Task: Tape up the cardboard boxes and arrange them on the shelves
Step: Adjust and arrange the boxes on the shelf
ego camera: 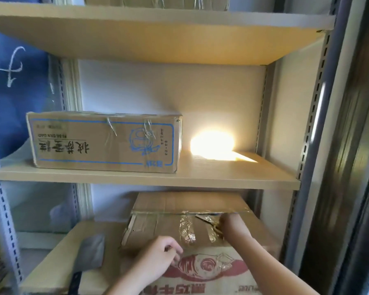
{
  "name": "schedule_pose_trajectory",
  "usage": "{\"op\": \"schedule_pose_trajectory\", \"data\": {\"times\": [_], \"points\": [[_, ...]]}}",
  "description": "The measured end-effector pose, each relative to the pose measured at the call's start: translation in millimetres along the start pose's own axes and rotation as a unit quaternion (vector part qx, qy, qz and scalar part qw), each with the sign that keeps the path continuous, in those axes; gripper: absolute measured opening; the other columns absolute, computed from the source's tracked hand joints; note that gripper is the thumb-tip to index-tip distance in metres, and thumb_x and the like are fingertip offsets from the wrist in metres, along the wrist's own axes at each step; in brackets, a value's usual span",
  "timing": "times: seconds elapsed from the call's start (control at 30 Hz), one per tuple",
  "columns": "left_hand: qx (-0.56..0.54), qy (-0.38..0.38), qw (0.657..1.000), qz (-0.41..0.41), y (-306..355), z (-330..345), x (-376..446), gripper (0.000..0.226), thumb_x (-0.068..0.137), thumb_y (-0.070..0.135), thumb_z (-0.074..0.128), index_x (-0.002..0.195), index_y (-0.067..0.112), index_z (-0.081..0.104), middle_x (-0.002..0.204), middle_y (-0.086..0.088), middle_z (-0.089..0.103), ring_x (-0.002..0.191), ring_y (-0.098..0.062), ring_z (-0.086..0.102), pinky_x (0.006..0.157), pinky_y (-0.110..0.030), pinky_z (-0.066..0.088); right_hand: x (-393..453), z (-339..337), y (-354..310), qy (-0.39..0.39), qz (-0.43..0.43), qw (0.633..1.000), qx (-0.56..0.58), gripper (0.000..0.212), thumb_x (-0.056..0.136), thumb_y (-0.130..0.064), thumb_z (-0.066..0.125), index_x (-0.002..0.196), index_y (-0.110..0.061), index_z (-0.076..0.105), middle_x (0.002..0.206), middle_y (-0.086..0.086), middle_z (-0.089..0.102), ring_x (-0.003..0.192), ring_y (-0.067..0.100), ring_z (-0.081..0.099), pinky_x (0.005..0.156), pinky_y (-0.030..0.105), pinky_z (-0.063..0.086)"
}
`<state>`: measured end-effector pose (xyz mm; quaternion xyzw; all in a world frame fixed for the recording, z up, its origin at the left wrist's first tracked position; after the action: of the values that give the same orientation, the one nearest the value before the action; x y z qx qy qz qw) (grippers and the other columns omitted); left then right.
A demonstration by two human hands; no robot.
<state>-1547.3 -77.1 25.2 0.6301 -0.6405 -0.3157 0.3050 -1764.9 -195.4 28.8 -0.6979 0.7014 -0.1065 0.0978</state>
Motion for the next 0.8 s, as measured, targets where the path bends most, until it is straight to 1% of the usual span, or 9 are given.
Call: {"op": "schedule_pose_trajectory", "data": {"times": [0.1, 0.2, 0.33, 0.4, 0.53, 0.63, 0.7, 0.73, 0.8], "points": [[0.007, 0.004, 1.000, -0.017, -40, 1, -2, 0.039, 0.089, 0.001, 0.045, 0.073, 0.026, 0.071, 0.073, 0.008, 0.074, 0.062, -0.003, 0.066, 0.058, -0.017, 0.046, 18, 4, 8, -0.009, 0.002, 0.999, -0.031, 0.020, 0.097, -0.017, 0.052, 0.112, -0.009, 0.065, 0.089, 0.002, 0.061, 0.093, 0.019, 0.063, 0.063, 0.022, 0.047], [-0.030, 0.000, 0.999, -0.019, -63, -1, -14, 0.043, 0.090, -0.006, 0.044, 0.073, 0.023, 0.072, 0.070, -0.001, 0.073, 0.059, -0.009, 0.063, 0.056, -0.019, 0.046, 10, -14, 21, 0.010, 0.020, 0.999, 0.044, 0.020, 0.090, -0.023, 0.063, 0.101, -0.009, 0.073, 0.091, 0.004, 0.070, 0.083, 0.019, 0.066, 0.063, 0.024, 0.048], [-0.058, 0.010, 0.995, -0.075, -124, -7, -37, 0.030, 0.097, -0.002, 0.041, 0.094, 0.004, 0.070, 0.077, -0.003, 0.070, 0.058, -0.005, 0.059, 0.053, -0.011, 0.043, -89, -38, -7, 0.184, -0.073, 0.965, 0.175, 0.008, 0.083, -0.030, 0.073, 0.084, -0.022, 0.072, 0.081, -0.010, 0.071, 0.068, 0.015, 0.066, 0.061, 0.025, 0.047], [-0.058, 0.002, 0.988, -0.145, -186, 4, -49, 0.031, 0.098, -0.001, 0.039, 0.088, 0.004, 0.068, 0.073, -0.004, 0.067, 0.056, -0.009, 0.057, 0.049, -0.011, 0.042, -139, 25, -42, 0.097, -0.141, 0.953, 0.252, 0.011, 0.082, -0.031, 0.075, 0.087, -0.027, 0.065, 0.076, -0.013, 0.071, 0.061, 0.008, 0.068, 0.059, 0.029, 0.055], [-0.009, -0.049, 0.955, -0.293, -312, 50, -76, 0.026, 0.094, 0.004, 0.045, 0.083, 0.004, 0.069, 0.081, -0.011, 0.068, 0.071, -0.022, 0.062, 0.065, -0.024, 0.047, -205, 250, -74, -0.245, -0.045, 0.910, 0.332, 0.018, 0.084, -0.031, 0.074, 0.088, -0.016, 0.064, 0.070, -0.003, 0.071, 0.052, 0.010, 0.066, 0.055, 0.031, 0.057], [0.063, -0.091, 0.935, -0.337, -364, 73, -73, 0.027, 0.094, 0.026, 0.052, 0.110, 0.009, 0.065, 0.117, -0.015, 0.065, 0.106, -0.029, 0.061, 0.090, -0.033, 0.048, -186, 339, -81, -0.279, -0.004, 0.916, 0.289, 0.025, 0.087, -0.036, 0.070, 0.074, -0.014, 0.069, 0.054, -0.006, 0.063, 0.041, 0.001, 0.053, 0.047, 0.017, 0.043], [0.086, -0.117, 0.924, -0.355, -389, 89, -62, 0.051, 0.095, 0.033, 0.050, 0.139, 0.009, 0.046, 0.142, -0.015, 0.048, 0.125, -0.031, 0.049, 0.103, -0.036, 0.043, -154, 372, -91, -0.276, 0.000, 0.911, 0.306, 0.025, 0.090, -0.035, 0.067, 0.076, -0.014, 0.071, 0.054, -0.005, 0.061, 0.048, 0.006, 0.052, 0.052, 0.022, 0.040], [0.078, -0.132, 0.921, -0.359, -400, 99, -57, 0.057, 0.095, 0.034, 0.050, 0.145, 0.009, 0.039, 0.147, -0.015, 0.043, 0.130, -0.030, 0.046, 0.105, -0.034, 0.041, -141, 389, -100, -0.282, -0.010, 0.909, 0.307, 0.022, 0.091, -0.034, 0.065, 0.078, -0.017, 0.070, 0.058, -0.003, 0.063, 0.054, 0.010, 0.053, 0.055, 0.025, 0.040], [0.039, -0.156, 0.919, -0.359, -421, 120, -45, 0.049, 0.091, 0.038, 0.056, 0.135, 0.016, 0.052, 0.138, -0.011, 0.054, 0.122, -0.027, 0.053, 0.094, -0.029, 0.044, -122, 417, -111, -0.297, -0.036, 0.913, 0.279, 0.018, 0.095, -0.032, 0.061, 0.079, -0.026, 0.065, 0.065, -0.006, 0.065, 0.061, 0.011, 0.057, 0.054, 0.019, 0.040]]}}
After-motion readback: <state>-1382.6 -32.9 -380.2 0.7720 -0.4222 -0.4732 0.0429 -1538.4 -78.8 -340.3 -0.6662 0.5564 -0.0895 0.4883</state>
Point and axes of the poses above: each hand's wrist, its own x-axis towards the middle knuckle, its own z-axis out of the palm, y = z × x, the point moved 10 cm from there along x, towards the middle knuckle
